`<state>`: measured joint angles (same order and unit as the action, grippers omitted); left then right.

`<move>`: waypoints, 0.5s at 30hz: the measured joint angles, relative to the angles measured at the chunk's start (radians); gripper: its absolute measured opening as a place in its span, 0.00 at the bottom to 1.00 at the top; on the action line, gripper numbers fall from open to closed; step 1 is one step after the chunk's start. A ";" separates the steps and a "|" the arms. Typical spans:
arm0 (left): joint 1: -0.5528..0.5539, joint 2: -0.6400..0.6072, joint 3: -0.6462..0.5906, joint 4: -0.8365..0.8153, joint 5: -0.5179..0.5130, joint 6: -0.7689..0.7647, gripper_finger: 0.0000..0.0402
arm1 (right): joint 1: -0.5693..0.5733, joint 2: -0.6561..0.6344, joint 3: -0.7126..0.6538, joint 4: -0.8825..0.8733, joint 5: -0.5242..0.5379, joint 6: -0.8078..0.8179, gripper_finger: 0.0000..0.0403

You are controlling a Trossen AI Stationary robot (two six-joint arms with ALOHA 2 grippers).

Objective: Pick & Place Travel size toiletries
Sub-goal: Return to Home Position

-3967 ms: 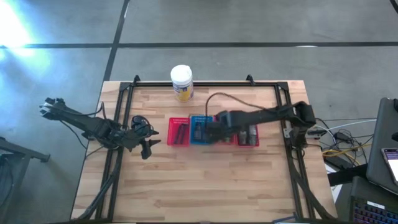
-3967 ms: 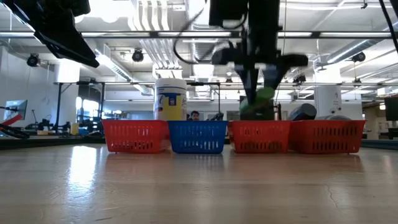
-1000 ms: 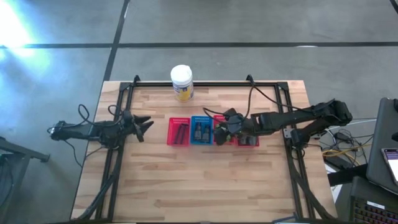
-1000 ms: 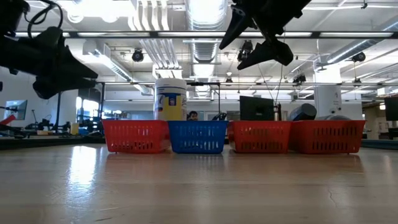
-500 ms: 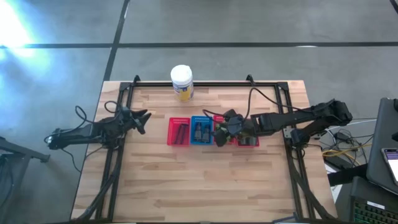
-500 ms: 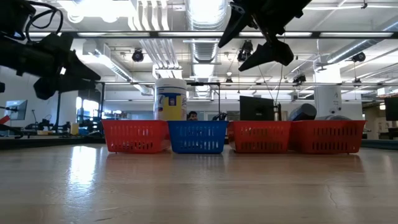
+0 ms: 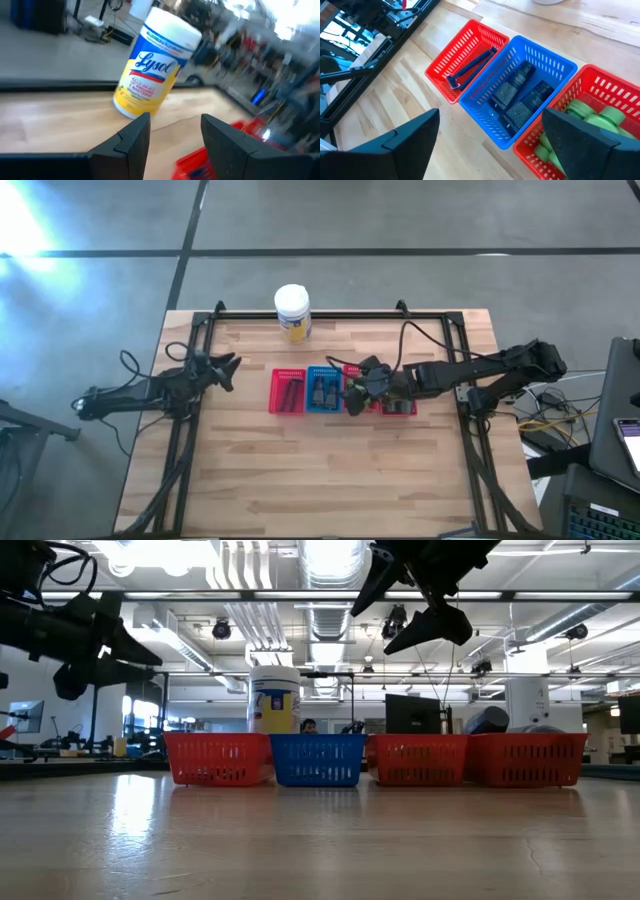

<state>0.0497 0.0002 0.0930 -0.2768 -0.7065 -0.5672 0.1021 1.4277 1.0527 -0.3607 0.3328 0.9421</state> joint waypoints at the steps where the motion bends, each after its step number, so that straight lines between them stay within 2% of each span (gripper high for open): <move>1: 0.001 0.000 -0.002 0.013 -0.004 -0.051 0.45 | 0.000 0.000 0.000 0.000 0.000 0.000 0.85; 4: 0.001 0.000 -0.016 0.088 0.015 -0.154 0.45 | 0.000 0.000 0.000 0.000 0.000 0.000 0.82; 6: 0.002 0.000 -0.037 0.196 0.075 -0.159 0.45 | 0.000 0.000 0.000 0.000 0.000 0.000 0.81; 10: 0.001 0.000 -0.085 0.437 0.315 -0.043 0.45 | 0.000 0.000 0.000 0.000 0.000 0.000 0.78; 15: 0.001 0.000 -0.087 0.590 0.674 0.071 0.45 | 0.000 0.000 0.000 0.000 0.000 0.000 0.74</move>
<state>0.0509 -0.0002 0.0059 0.3134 -0.0326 -0.4962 0.1020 1.4277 1.0527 -0.3611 0.3332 0.9420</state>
